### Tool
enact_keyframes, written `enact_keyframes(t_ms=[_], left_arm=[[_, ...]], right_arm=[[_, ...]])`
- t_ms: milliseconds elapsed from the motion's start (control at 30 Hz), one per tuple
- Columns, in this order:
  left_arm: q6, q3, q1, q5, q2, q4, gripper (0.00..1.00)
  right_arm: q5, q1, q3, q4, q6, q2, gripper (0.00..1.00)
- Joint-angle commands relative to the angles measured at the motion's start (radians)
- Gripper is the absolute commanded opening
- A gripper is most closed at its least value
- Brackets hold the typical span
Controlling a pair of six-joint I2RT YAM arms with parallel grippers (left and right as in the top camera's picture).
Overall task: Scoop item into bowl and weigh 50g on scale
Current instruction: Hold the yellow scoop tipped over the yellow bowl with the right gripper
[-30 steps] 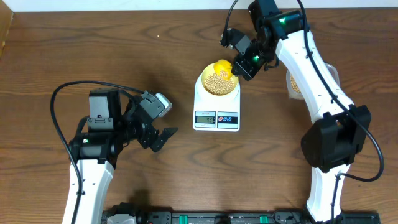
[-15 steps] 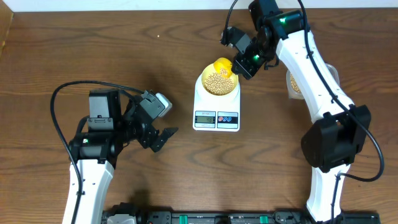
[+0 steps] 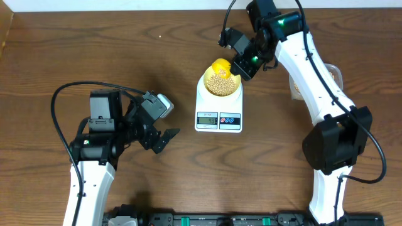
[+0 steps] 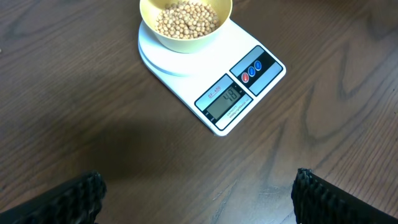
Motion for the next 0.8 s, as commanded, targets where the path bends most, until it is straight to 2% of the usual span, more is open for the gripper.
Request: enact_keyframes(t_ms=[0, 467, 767], left_arm=[[0.006, -0.003, 0.004, -0.003, 0.005, -0.003, 0.97], [0.006, -0.003, 0.005, -0.003, 0.005, -0.003, 0.98], [0.006, -0.003, 0.004, -0.003, 0.005, -0.003, 0.98]], right_arm=[[-0.009, -0.002, 0.020, -0.003, -0.013, -0.026, 0.01], [-0.165, -0.071, 0.020, -0.030, 0.022, -0.026, 0.01], [-0.199, -0.101, 0.020, -0.034, 0.032, -0.026, 0.01]])
